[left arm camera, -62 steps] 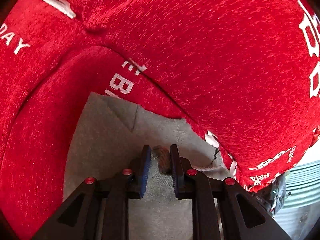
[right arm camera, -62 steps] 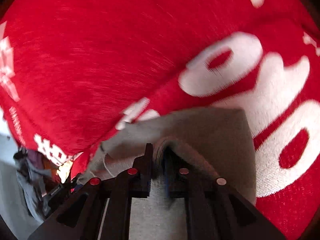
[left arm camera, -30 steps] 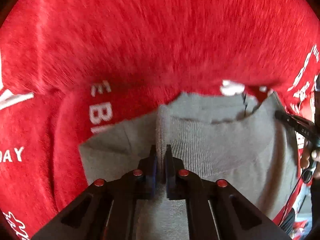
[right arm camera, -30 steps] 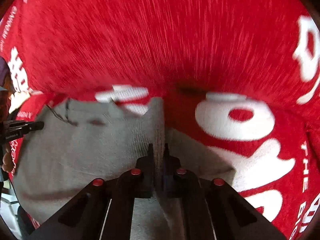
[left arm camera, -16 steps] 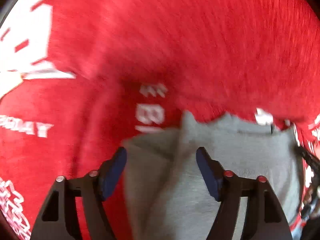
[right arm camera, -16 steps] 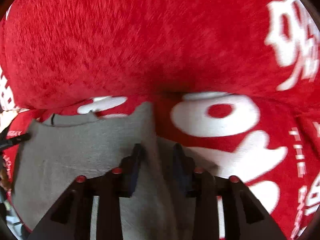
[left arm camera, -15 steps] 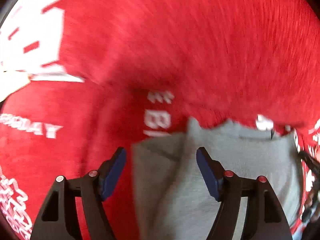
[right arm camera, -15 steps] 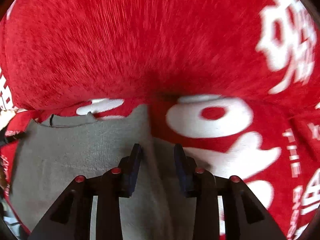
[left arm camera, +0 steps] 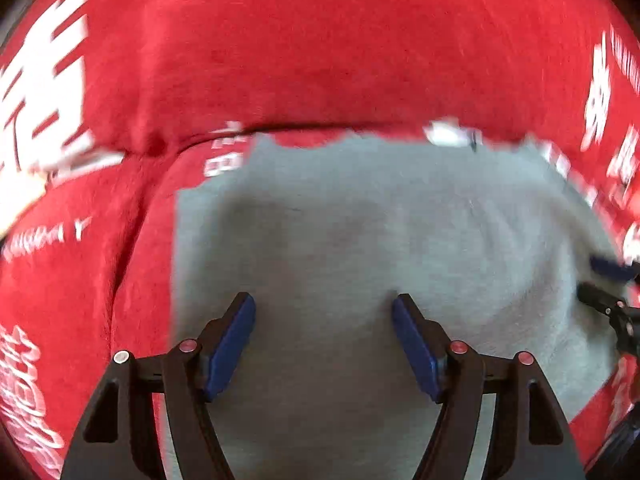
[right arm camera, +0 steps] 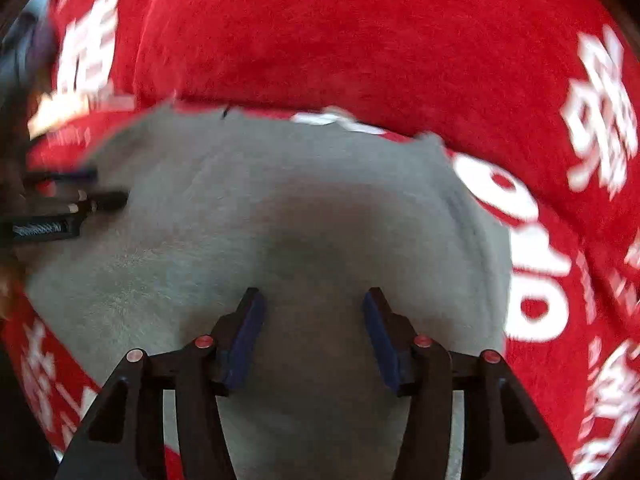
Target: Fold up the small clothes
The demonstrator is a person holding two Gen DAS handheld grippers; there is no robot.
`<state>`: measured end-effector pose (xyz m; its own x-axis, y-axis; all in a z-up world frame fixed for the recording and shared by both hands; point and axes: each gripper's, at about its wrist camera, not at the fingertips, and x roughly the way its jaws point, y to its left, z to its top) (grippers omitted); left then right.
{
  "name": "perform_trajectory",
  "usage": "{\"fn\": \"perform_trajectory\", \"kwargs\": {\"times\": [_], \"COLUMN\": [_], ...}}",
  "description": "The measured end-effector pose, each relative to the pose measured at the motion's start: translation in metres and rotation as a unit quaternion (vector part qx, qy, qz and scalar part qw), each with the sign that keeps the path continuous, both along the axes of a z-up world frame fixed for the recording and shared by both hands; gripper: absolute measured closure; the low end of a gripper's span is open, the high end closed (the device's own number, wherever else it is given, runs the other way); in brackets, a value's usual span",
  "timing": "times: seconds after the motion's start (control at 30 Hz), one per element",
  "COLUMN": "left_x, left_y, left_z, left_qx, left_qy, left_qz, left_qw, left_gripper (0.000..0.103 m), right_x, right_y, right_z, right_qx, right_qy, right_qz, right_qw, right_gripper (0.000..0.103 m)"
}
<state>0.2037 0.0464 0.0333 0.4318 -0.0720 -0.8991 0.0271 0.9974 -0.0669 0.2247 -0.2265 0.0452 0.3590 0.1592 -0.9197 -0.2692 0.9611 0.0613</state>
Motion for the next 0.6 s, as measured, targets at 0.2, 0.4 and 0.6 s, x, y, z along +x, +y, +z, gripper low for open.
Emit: {"fn": "perform_trajectory", "kwargs": {"times": [0.2, 0.4, 0.6], "left_x": [-0.019, -0.061, -0.099], "left_y": [0.045, 0.032, 0.007], "left_z": [0.007, 0.039, 0.002], "left_qx": [0.004, -0.078, -0.014], "left_qy": [0.021, -0.011, -0.006], "left_qz": [0.04, 0.06, 0.018], "left_qw": [0.999, 0.9951, 0.9997], "left_gripper": [0.029, 0.029, 0.029], "right_x": [-0.026, -0.06, -0.088], "right_y": [-0.062, -0.021, 0.001], "right_z": [0.016, 0.05, 0.0], "right_qx": [0.029, 0.044, -0.005], "right_qy": [0.015, -0.015, 0.035], "right_qz": [-0.043, -0.051, -0.04], "right_qw": [0.999, 0.998, 0.999], "right_gripper": [0.048, 0.041, 0.042]}}
